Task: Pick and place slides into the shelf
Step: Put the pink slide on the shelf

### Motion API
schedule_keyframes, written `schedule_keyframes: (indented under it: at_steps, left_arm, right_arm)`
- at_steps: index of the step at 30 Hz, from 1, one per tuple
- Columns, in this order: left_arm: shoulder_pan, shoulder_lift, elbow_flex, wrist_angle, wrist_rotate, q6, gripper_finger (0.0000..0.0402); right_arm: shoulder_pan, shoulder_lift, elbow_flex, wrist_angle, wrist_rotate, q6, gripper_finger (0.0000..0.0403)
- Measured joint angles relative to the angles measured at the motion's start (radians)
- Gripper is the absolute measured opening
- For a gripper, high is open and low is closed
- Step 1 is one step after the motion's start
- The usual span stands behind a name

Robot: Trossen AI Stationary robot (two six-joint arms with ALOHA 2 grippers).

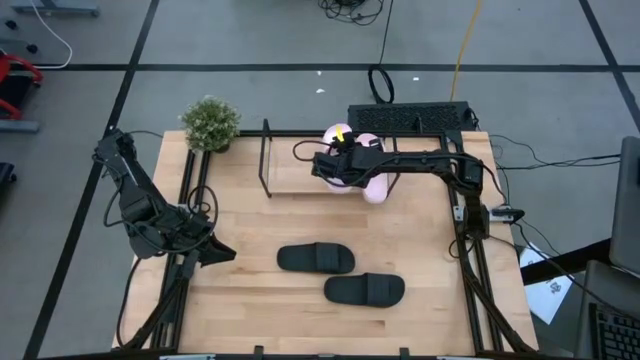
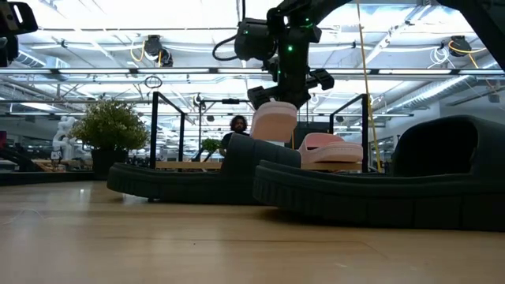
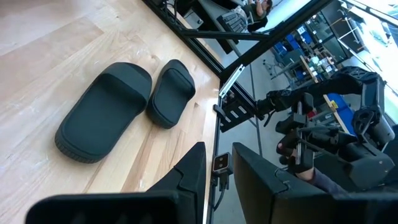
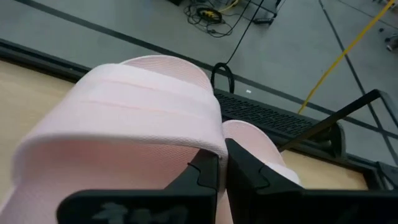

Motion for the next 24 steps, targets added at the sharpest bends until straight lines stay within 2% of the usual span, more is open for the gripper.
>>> schedule_keyframes:
  at_steps: [8, 13, 18, 24]
  left_arm:
    - [0.000, 0.000, 0.000, -0.001, 0.000, 0.001, 0.0074]
    - [0.000, 0.000, 0.000, -0.005, 0.000, 0.011, 0.0074]
    - [0.000, 0.000, 0.000, -0.005, 0.000, 0.010, 0.0074]
    - [0.000, 0.000, 0.000, -0.004, 0.000, 0.007, 0.0074]
  right_arm:
    - [-0.012, 0.000, -0.001, -0.008, 0.000, -0.011, 0.0001]
    - [-0.012, 0.000, -0.076, 0.076, -0.021, -0.035, 0.0001]
    - [-0.009, 0.000, -0.171, 0.128, -0.052, 0.015, 0.0001]
    - [-0.003, 0.000, -0.199, 0.131, -0.048, 0.021, 0.0001]
